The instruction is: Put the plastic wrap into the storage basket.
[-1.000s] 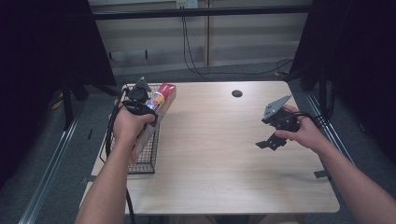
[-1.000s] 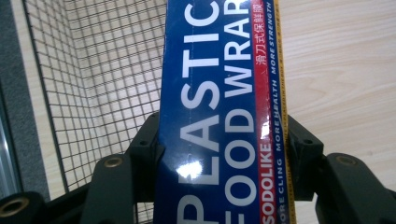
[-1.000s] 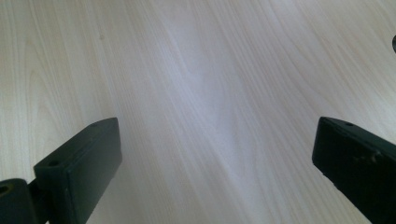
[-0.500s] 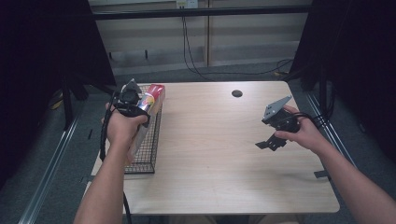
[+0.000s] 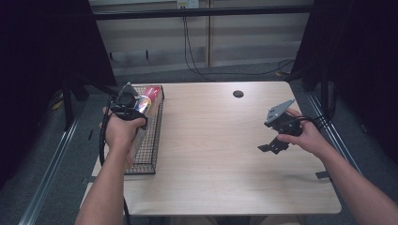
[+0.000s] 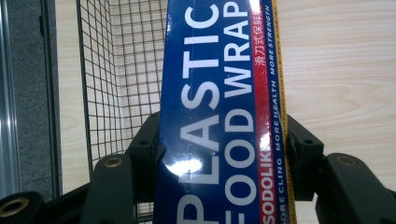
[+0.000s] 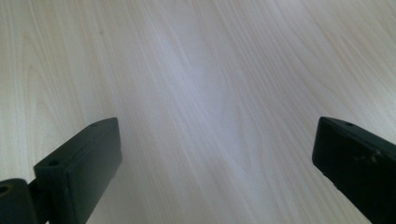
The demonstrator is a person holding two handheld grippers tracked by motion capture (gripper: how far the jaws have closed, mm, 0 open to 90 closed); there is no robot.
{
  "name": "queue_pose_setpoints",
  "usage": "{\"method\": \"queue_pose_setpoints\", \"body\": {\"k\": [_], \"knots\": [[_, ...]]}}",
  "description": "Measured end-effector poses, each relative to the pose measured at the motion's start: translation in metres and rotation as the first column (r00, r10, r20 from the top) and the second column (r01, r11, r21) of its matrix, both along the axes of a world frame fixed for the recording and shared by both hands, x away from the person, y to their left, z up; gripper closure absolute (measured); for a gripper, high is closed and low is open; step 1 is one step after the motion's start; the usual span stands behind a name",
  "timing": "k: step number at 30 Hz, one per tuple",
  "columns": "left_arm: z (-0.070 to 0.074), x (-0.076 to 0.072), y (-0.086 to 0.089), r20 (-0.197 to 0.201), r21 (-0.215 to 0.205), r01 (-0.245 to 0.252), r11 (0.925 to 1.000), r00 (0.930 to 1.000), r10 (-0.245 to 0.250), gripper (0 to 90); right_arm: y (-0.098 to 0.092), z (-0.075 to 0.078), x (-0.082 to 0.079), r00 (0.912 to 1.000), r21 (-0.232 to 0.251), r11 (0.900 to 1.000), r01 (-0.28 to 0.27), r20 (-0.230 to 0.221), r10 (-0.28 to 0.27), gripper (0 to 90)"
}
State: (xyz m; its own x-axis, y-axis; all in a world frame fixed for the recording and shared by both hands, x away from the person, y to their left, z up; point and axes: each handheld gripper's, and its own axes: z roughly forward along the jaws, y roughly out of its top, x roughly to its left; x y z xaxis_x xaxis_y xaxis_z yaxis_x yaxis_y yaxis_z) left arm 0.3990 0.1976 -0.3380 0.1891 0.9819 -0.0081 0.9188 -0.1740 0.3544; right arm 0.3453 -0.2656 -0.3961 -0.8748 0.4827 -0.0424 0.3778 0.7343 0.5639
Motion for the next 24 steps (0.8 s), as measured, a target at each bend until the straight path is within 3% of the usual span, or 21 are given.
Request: {"method": "queue_pose_setpoints", "body": {"k": [15,24], "knots": [[-0.005,-0.004,0.012,0.004,-0.023,-0.063,0.9977,0.9980,0.063,43.8,0.001,-0.003,0.001,1.0000,0.001,1.000,-0.005,0.002,0.005,1.3],[-0.007,-0.006,0.022,0.015,-0.011,-0.109,0.9940,0.9939,0.109,43.7,0.002,-0.004,0.000,1.0000,-0.002,1.000,-0.004,-0.004,0.004,1.3]]}}
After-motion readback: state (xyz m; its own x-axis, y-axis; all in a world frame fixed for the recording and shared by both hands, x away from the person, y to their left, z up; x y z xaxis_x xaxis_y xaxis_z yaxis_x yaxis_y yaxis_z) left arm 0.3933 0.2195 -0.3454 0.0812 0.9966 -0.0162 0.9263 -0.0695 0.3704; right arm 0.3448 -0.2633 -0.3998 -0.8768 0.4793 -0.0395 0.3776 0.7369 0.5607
